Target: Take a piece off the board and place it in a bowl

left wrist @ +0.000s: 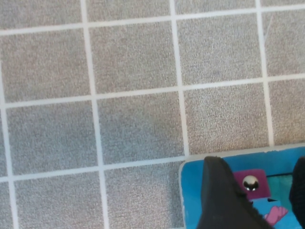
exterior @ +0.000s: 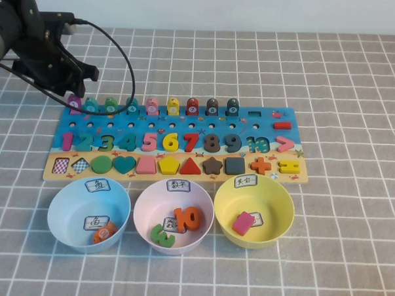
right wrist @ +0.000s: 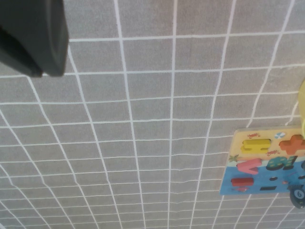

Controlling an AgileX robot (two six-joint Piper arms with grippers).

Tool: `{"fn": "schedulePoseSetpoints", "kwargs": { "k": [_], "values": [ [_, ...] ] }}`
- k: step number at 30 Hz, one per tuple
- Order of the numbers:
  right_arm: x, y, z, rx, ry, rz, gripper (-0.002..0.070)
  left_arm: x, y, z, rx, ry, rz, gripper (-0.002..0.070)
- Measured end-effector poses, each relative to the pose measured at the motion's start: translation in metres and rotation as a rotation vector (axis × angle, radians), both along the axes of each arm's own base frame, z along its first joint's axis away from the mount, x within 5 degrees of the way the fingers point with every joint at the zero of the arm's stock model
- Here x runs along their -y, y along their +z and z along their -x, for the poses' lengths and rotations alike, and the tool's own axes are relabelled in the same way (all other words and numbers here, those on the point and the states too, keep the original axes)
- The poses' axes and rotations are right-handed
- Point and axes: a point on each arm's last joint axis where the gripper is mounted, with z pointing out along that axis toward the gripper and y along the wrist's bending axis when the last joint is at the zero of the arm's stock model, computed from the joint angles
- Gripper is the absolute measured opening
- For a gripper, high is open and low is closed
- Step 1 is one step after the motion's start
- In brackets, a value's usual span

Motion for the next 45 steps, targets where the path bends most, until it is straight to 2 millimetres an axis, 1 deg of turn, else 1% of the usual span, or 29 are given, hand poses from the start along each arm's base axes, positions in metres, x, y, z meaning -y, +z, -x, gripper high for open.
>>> {"fn": "schedulePoseSetpoints", "kwargs": {
  "k": [14, 22, 41, 45],
  "values": [
    [0.000, 0.000, 0.000, 0.000, 0.000, 0.000, -0.0017, 0.000, -0.002, 0.001, -0.017, 0.002, 0.000, 0.0275],
    [0.000, 0.000, 0.000, 0.000, 0.000, 0.000, -0.0017, 0.000, -0.011, 0.000, -0.040, 0.001, -0.001, 0.0275],
    [0.000, 0.000, 0.000, 0.000, 0.000, 0.000, -0.0017, -0.002, -0.011, -0.001, -0.029, 0.002, -0.013, 0.0275],
    [0.000, 0.000, 0.000, 0.000, 0.000, 0.000, -0.0017, -0.002, -0.014, -0.002, -0.033, 0.003, -0.013, 0.0274]
  ]
}}
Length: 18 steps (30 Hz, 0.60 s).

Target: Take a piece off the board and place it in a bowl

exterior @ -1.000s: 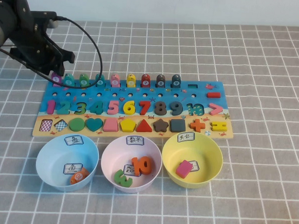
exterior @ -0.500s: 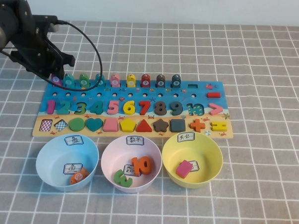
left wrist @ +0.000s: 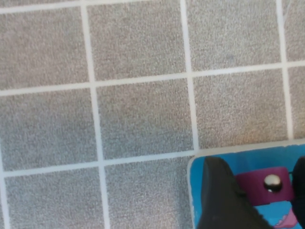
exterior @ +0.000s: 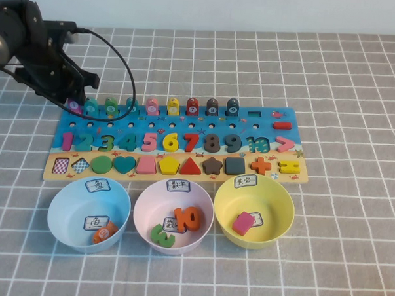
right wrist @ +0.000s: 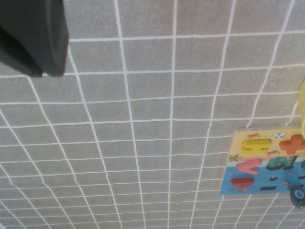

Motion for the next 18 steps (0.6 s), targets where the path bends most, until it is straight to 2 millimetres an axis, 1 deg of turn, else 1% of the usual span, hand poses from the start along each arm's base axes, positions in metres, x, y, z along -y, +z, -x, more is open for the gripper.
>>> {"fn": "schedulePoseSetpoints", "kwargs": {
  "k": [3, 18],
  "values": [
    [0.0000, 0.0000, 0.0000, 0.000, 0.000, 0.000, -0.0017, 0.0000, -0.0034, -0.0007, -0.005, 0.000, 0.000, 0.0274],
    [0.0000, 0.0000, 0.0000, 0.000, 0.000, 0.000, -0.0017, 0.0001, -0.0030, -0.0018, 0.009, -0.005, -0.002, 0.0274]
  ]
}}
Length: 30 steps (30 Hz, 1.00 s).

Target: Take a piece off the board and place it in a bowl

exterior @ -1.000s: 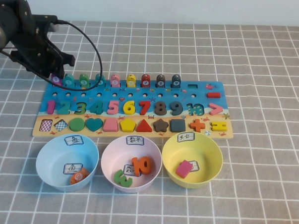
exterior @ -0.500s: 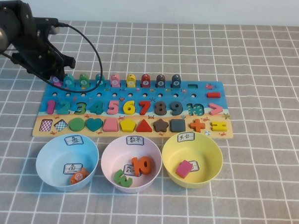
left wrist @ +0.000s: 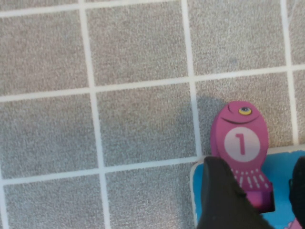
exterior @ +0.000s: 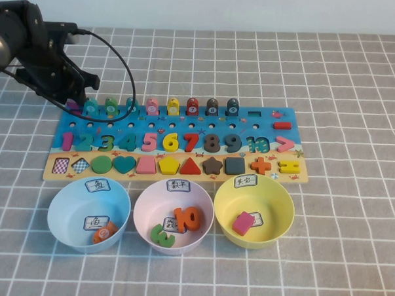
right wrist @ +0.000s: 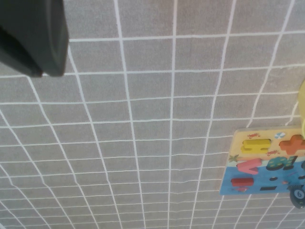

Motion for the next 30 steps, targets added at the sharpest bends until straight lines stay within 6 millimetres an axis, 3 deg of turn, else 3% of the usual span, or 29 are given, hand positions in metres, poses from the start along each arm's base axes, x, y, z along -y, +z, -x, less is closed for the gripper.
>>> {"fn": "schedulePoseSetpoints", "kwargs": {
  "k": [30],
  "values": [
    [0.0000, 0.0000, 0.0000, 0.000, 0.000, 0.000, -0.0017, 0.0001, -0.0085, -0.0017, -0.011, 0.000, -0.001, 0.0274]
  ]
}}
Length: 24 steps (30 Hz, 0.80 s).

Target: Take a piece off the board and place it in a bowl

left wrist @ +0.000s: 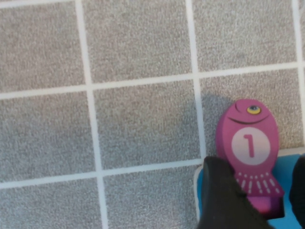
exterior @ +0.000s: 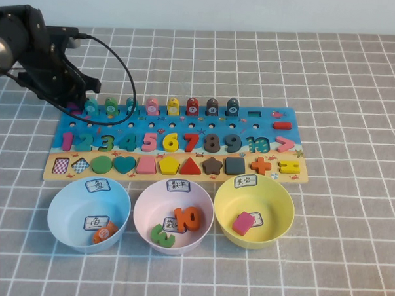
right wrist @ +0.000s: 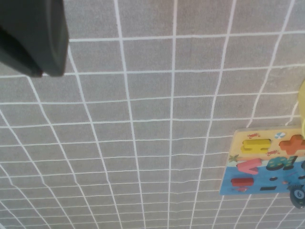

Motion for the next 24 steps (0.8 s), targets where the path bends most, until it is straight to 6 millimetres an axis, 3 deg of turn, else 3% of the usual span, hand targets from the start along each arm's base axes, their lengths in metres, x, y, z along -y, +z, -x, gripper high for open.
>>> {"fn": "schedulePoseSetpoints", "kwargs": {
  "k": [18, 24],
  "values": [
    [0.0000, 0.0000, 0.0000, 0.000, 0.000, 0.000, -0.0017, -0.0003, 0.0000, -0.0002, 0.002, -0.002, -0.004, 0.0272],
    [0.0000, 0.0000, 0.0000, 0.000, 0.000, 0.000, -0.0017, -0.0003, 0.0000, -0.0002, 0.002, -0.002, -0.004, 0.0187]
  ]
}}
